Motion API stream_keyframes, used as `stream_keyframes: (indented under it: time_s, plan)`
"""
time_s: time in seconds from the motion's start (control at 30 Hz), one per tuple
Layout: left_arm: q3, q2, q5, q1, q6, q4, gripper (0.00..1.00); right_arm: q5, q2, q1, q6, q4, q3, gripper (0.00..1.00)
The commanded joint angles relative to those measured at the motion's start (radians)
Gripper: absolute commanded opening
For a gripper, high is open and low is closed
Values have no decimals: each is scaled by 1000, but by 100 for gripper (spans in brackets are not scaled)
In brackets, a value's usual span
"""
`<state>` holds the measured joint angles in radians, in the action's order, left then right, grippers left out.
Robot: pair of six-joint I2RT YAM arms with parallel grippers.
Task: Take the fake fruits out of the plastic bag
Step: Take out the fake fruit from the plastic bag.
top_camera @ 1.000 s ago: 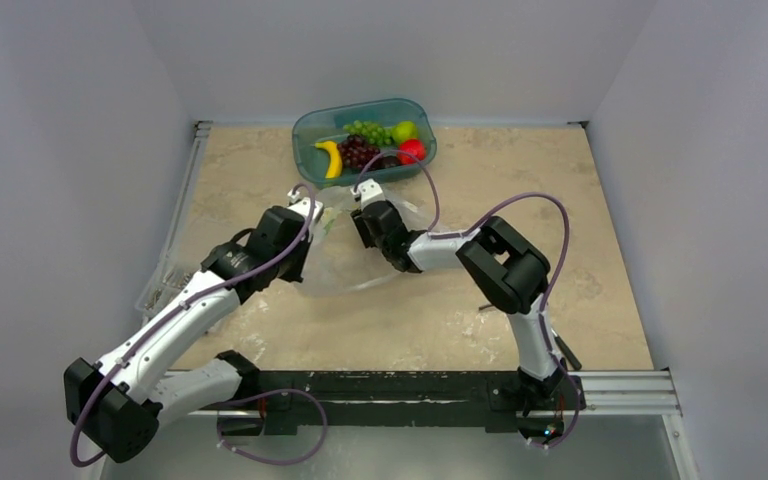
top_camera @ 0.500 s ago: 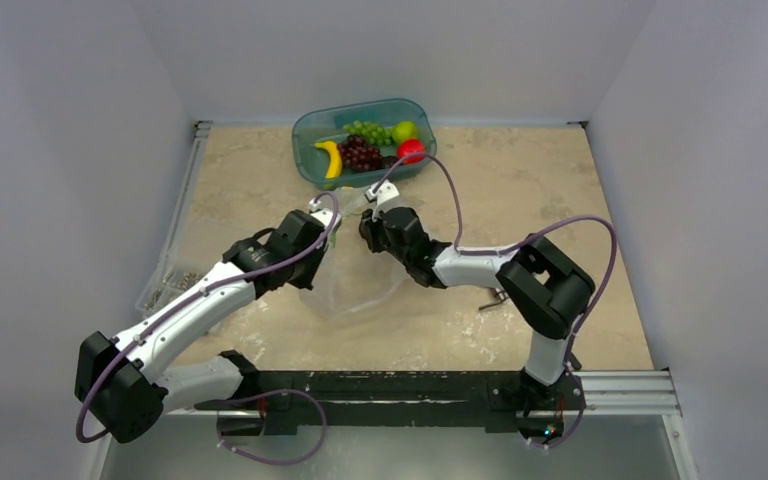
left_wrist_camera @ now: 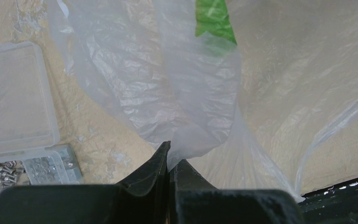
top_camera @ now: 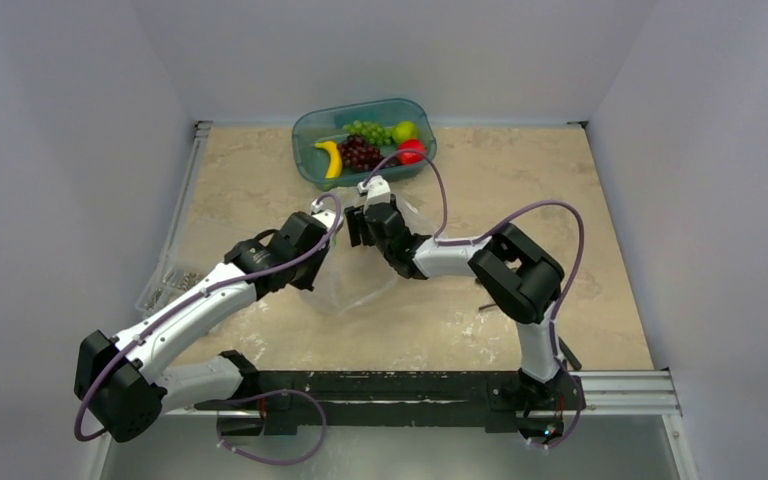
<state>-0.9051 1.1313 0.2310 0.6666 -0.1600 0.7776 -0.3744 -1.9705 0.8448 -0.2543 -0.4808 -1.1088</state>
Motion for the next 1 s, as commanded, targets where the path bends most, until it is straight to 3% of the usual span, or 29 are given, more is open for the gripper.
stream_keyframes:
  time_s: [0.0, 0.23, 0.6, 0.97]
  plan:
    - [-25, -11, 21, 7, 14, -4, 0, -83, -55, 0, -10, 46, -100, 68]
    - [-25, -11, 22, 7, 15, -6, 0, -60, -94, -1, 0, 23, -106, 64]
    - [-25, -14, 32, 7, 10, -4, 0, -32, -93, -1, 16, -2, -104, 24]
    - [-28, -27, 89, 7, 3, -2, 0, 209, 68, 0, -63, 15, 10, 13]
